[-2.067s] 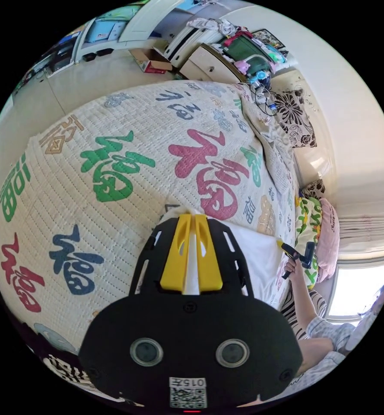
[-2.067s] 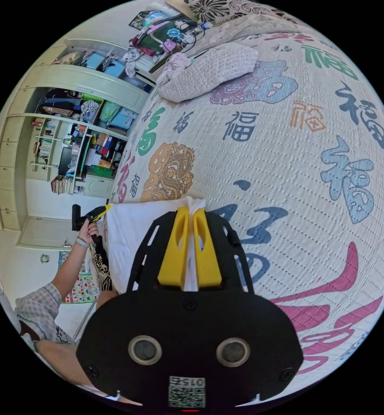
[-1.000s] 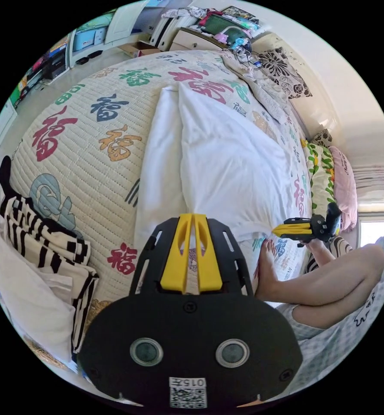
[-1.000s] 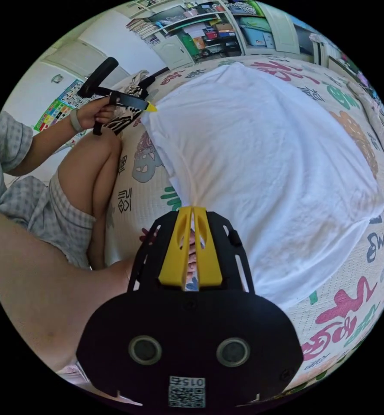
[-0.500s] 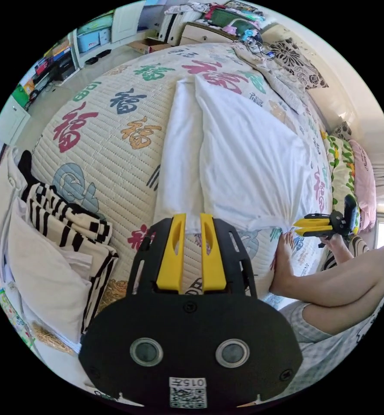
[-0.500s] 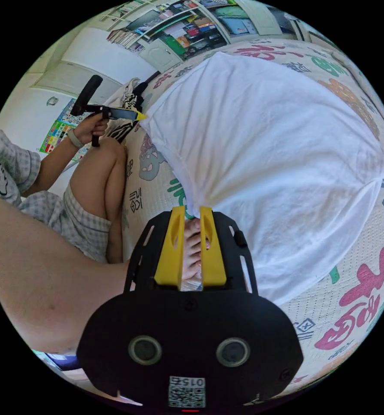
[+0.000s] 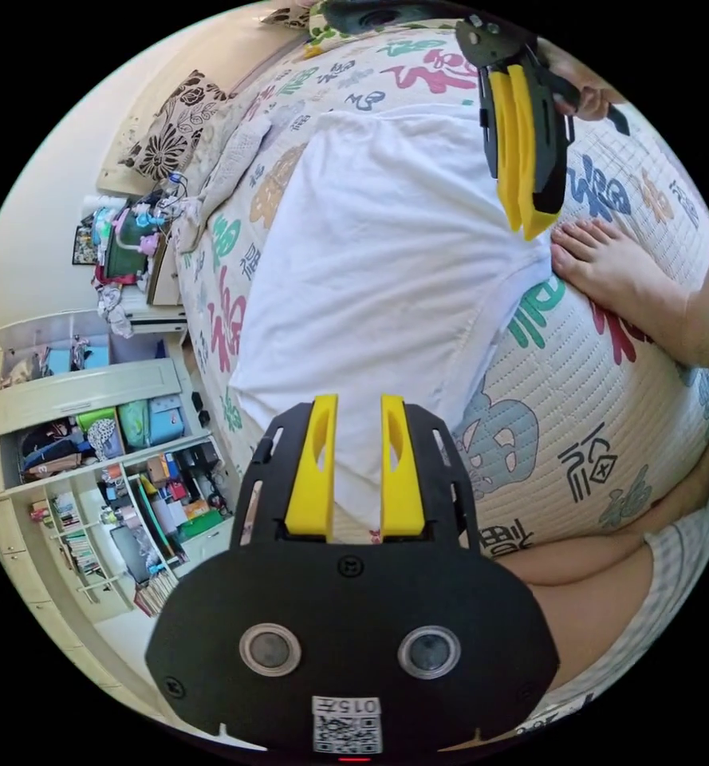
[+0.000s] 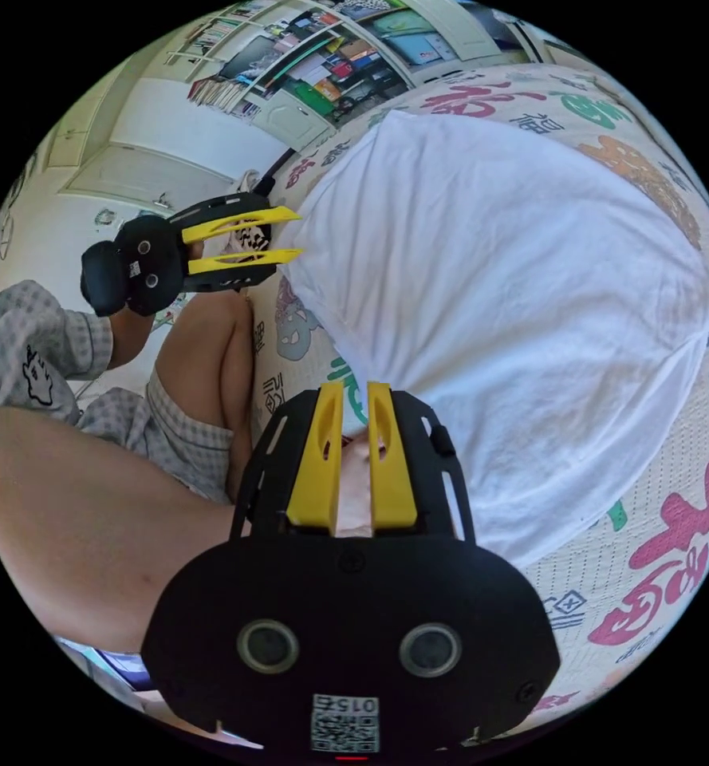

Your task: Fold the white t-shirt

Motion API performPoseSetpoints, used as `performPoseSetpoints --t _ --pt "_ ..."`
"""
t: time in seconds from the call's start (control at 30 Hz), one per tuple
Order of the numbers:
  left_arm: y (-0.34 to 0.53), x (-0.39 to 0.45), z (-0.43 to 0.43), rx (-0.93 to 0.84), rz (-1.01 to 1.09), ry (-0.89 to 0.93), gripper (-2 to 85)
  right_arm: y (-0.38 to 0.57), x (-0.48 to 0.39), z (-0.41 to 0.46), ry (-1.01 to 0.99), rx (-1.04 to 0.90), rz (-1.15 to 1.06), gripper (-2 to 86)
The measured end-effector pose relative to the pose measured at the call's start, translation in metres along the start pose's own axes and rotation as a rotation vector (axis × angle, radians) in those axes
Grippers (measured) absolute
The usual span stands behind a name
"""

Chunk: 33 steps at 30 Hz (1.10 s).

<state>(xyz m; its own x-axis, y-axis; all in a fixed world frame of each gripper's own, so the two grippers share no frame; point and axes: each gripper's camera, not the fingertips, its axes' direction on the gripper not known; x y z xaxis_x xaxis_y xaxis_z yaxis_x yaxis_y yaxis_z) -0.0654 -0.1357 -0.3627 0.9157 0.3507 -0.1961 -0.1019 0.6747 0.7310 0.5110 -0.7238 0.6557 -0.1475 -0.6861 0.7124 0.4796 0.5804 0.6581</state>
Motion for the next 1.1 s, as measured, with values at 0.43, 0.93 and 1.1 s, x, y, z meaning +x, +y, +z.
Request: performPoseSetpoints --t 0.43,0.93,1.1 --pt "0.188 -0.054 0.071 0.039 -1.09 0.599 10.8 -0.201 -0.043 -0.013 0.142 0.114 -0.18 7.5" --pt "0.304 -0.042 0.141 -0.012 -1.366 0.684 9.9 -0.477 -0.075 0.102 0.501 -0.28 -0.141 11.5" --pt "0.327 -0.037 0.149 0.017 -1.389 0.749 5.6 -0.499 -0.079 0.111 0.54 -0.397 -0.164 6.6"
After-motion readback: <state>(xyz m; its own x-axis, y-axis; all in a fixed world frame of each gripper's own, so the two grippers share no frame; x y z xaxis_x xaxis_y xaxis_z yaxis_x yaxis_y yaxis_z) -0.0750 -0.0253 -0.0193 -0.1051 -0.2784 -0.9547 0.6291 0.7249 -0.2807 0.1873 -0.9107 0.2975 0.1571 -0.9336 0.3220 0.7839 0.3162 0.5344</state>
